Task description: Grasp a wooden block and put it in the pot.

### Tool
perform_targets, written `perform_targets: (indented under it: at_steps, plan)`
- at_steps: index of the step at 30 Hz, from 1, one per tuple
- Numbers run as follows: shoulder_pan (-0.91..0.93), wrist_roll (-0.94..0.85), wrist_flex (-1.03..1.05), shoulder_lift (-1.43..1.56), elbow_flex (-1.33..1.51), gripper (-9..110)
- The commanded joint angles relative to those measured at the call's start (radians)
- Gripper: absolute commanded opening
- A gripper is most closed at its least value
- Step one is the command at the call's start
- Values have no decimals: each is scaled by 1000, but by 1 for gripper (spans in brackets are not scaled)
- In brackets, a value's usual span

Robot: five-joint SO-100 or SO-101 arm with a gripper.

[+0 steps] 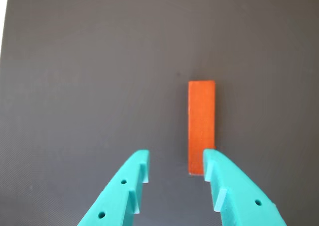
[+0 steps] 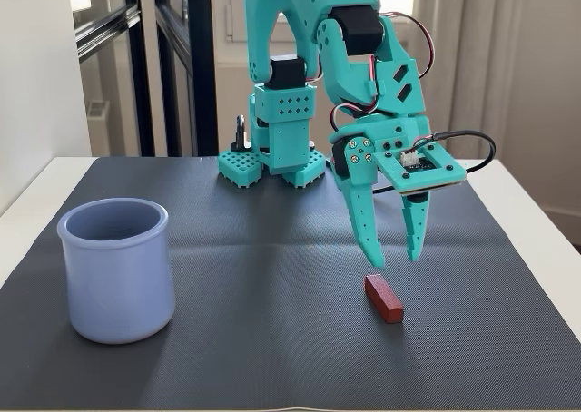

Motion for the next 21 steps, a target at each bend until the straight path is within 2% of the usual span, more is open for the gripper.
perform_targets:
  at_steps: [1, 21]
  plan:
    - [9, 12, -8, -6, -46, 17]
    - [52, 3, -14, -112, -46, 17]
